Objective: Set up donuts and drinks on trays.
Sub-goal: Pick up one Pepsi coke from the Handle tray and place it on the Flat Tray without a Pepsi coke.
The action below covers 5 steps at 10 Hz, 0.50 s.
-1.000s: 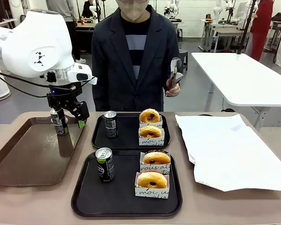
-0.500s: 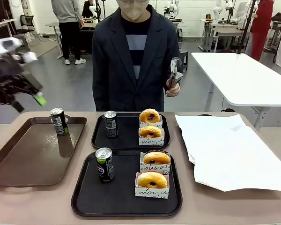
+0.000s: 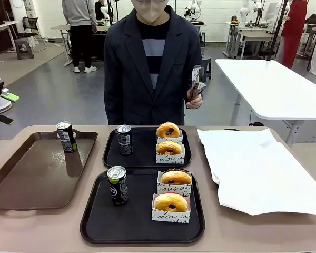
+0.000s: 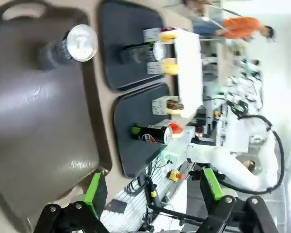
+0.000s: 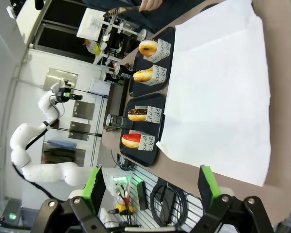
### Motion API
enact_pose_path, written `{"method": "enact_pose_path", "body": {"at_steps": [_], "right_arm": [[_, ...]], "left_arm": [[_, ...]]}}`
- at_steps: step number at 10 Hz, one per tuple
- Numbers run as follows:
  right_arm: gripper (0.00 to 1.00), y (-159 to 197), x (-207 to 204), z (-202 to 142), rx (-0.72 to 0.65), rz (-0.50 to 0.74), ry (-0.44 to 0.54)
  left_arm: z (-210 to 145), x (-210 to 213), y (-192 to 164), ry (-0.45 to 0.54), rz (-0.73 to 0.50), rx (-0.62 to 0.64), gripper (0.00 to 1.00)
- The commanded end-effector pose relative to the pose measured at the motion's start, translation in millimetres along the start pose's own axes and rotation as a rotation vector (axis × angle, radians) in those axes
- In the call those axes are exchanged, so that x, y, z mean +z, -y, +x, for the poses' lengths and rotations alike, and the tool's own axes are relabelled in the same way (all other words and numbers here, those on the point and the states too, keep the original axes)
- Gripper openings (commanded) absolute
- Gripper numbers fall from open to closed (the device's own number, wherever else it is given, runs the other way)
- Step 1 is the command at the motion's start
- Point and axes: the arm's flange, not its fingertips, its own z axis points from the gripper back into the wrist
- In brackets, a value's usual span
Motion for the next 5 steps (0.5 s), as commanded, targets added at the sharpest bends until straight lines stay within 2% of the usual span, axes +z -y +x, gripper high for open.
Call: {"method": "enact_pose_path", "body": {"at_steps": [1, 4, 5], "right_arm": [[1.0, 0.1, -0.8, 1.6, 0.02, 0.024, 0.02], [1.0, 0.1, -0.8, 1.6, 0.02, 0.024, 0.02], [1.0, 0.1, -0.8, 1.6, 0.02, 0.024, 0.02]], "left_arm": [[-20.3, 0.9, -29.6, 0.017, -0.104, -0.112, 1.0], [-46.2, 14.6, -73.1, 0.058, -0.135, -0.095, 1.0], [-53.1, 17.0, -85.2, 0.07, -0.135, -0.041, 1.0]]}}
